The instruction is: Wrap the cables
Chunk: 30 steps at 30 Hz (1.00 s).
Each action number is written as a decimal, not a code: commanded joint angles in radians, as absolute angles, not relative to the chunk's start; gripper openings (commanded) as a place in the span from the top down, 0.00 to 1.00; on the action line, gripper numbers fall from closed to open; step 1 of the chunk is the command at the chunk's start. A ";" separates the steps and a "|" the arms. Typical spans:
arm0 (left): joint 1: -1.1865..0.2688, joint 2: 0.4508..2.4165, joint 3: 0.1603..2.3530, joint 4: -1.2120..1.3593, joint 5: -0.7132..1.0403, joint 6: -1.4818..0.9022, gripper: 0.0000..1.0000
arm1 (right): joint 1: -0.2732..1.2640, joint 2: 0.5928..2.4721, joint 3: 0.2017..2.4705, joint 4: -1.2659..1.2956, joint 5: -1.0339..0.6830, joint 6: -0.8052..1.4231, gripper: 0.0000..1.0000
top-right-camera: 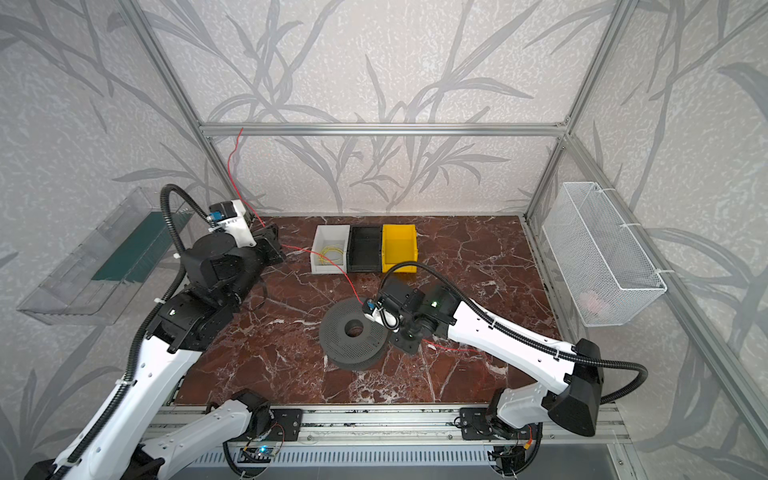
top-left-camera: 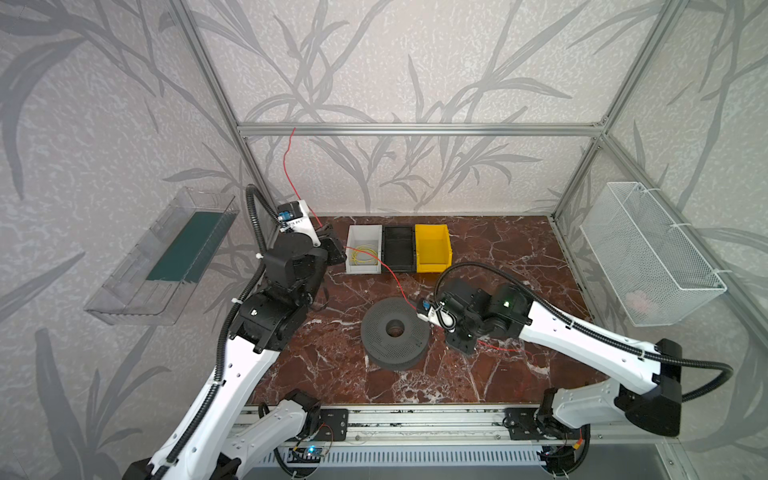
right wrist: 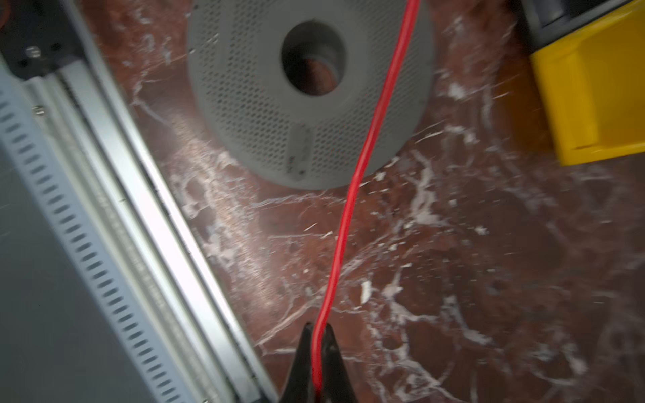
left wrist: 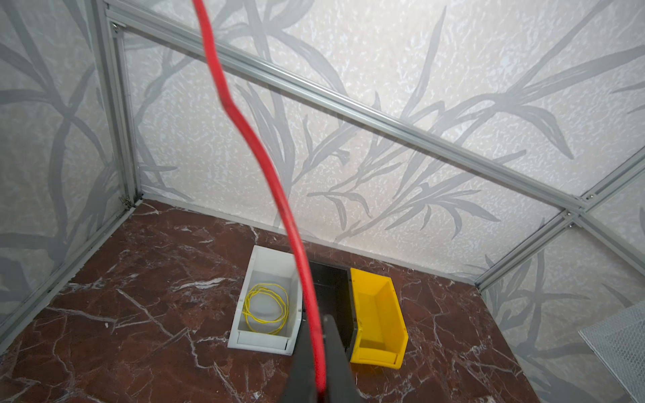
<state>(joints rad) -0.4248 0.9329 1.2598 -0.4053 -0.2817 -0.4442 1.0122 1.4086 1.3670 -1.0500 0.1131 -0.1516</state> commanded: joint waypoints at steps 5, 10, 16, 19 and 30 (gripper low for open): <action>-0.422 0.891 1.279 -0.482 -0.152 -0.473 1.00 | 1.002 1.467 1.510 -0.806 0.579 -0.436 1.00; -0.435 0.884 1.135 -0.361 -0.067 -0.580 1.00 | 0.921 1.424 1.414 -0.719 0.506 -0.410 0.43; -0.552 0.884 0.903 -0.088 -0.173 -0.640 1.00 | 0.917 1.255 1.199 -0.721 0.321 -0.261 0.20; -0.609 0.876 0.804 0.047 -0.254 -0.627 1.00 | 0.916 1.144 1.102 -0.709 0.229 -0.193 0.17; -0.762 0.945 0.738 0.147 -0.266 -0.616 1.00 | 0.886 1.198 1.236 -0.508 -0.176 -0.167 0.13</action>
